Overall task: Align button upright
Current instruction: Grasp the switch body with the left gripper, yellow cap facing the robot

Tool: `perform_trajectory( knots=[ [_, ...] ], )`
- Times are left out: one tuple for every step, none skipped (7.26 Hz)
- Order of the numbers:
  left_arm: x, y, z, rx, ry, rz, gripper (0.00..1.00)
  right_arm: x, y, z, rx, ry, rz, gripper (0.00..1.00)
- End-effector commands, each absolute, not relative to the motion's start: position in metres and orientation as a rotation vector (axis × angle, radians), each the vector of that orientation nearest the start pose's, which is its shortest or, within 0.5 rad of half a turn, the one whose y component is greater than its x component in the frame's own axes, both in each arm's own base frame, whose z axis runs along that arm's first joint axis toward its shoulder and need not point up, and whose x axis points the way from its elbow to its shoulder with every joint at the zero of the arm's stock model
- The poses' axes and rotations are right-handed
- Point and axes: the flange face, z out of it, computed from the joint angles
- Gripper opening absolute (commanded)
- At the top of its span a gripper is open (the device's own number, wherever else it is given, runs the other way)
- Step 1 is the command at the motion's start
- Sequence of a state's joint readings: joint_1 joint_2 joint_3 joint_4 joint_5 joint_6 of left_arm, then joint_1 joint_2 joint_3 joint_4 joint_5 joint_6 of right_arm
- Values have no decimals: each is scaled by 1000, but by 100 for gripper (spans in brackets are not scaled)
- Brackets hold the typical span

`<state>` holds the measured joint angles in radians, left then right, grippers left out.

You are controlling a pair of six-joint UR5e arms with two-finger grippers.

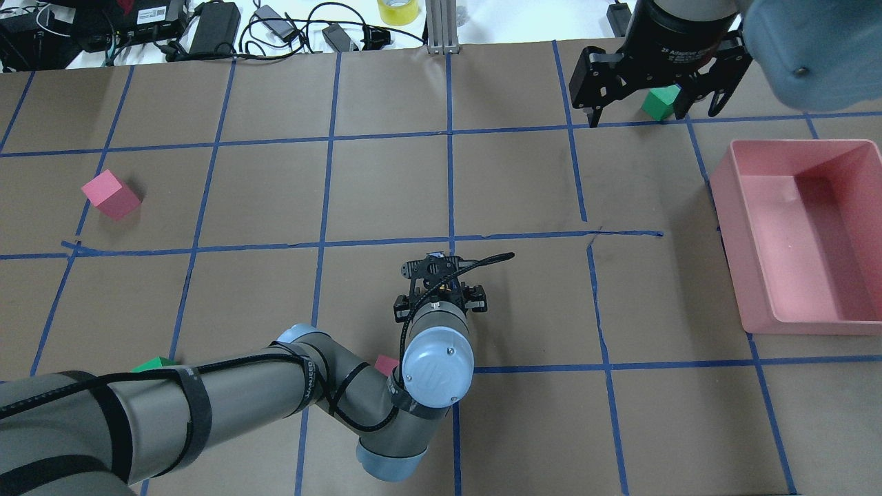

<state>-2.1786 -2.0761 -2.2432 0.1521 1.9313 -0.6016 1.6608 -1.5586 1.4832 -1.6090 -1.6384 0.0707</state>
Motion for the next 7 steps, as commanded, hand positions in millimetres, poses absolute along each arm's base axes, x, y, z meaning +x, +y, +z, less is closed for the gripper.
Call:
perform_trajectory(
  knots=[
    [-361,-340,148,-142,2994,-1095,72,171,-493,529,-21,3194,-190,100],
    [-359,-336,143,-139,2993,-1081,60,171,-493,529,-21,3194,-190,100],
    [-357,-333,140,-112,2988,-1063,49,171,-493,529,-21,3194,-187,100],
    [-356,-332,139,-104,2986,-1056,49,171,-493,529,-21,3194,-187,100],
    [-355,-332,137,-103,2986,-1052,48,171,-493,529,-21,3193,-187,100],
    [-356,-332,137,-98,2985,-1051,47,171,-493,529,-21,3194,-190,100],
    [-358,-335,141,-77,2986,-1062,41,171,-493,529,-21,3193,-187,100]
  ],
)
